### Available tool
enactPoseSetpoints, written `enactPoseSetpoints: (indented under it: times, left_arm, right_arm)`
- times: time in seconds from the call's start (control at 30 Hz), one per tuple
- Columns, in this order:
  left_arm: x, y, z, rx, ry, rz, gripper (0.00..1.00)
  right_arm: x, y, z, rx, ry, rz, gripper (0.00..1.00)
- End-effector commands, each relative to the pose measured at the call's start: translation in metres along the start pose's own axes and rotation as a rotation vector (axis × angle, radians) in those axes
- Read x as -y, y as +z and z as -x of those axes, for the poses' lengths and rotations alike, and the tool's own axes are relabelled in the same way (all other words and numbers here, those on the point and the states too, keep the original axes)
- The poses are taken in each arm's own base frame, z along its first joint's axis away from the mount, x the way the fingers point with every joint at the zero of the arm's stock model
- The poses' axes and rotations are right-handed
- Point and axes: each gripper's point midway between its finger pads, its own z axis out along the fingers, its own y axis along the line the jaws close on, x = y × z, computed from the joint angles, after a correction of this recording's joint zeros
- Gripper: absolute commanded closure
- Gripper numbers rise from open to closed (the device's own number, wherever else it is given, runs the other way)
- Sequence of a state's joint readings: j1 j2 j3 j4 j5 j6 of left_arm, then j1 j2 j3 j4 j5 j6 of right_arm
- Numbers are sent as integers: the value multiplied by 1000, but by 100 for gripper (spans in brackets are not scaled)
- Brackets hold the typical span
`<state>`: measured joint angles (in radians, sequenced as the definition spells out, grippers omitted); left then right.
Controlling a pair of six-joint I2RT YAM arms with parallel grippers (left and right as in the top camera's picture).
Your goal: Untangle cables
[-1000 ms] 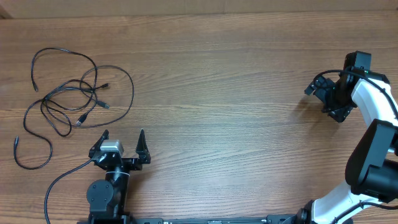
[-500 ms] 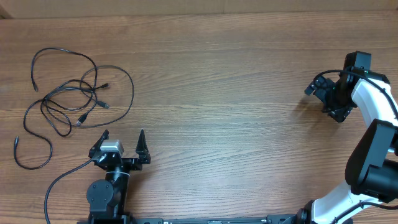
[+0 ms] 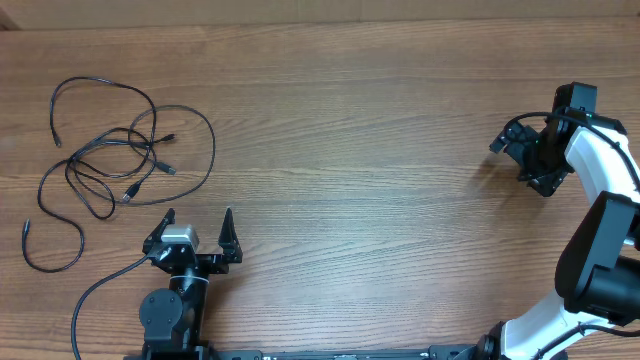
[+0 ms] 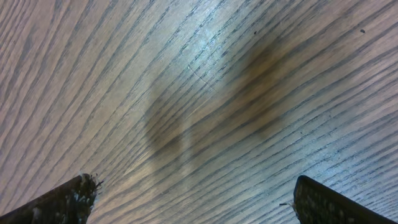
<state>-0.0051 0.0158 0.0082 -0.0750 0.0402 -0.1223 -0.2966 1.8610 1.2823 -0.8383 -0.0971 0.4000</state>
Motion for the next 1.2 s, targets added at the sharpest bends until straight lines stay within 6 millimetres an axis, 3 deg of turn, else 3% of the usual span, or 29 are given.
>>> enactPoseSetpoints:
  times: [0.0, 0.2, 0.37, 0.63, 0.87, 1.0, 1.17]
  left_arm:
    - [-1, 0, 0, 6, 22, 6, 0]
    - [-1, 0, 0, 6, 22, 6, 1]
    - [-1, 0, 0, 6, 22, 6, 0]
    - [-1, 0, 0, 6, 22, 6, 0]
    - [-1, 0, 0, 6, 22, 6, 0]
    - [-1, 0, 0, 6, 22, 6, 0]
    - [-1, 0, 0, 6, 22, 6, 0]
  right_arm:
    - [2, 0, 1, 5, 7, -5, 0]
    - [-5, -13, 3, 37, -6, 13, 0]
    - [-21, -47, 7, 120, -38, 63, 0]
    - [-37, -136, 13, 334, -70, 178, 0]
    - [-42, -223, 0, 544, -96, 290, 0]
    - [-41, -248, -7, 606, -103, 322, 0]
    - [-40, -252, -10, 611, -105, 326, 0]
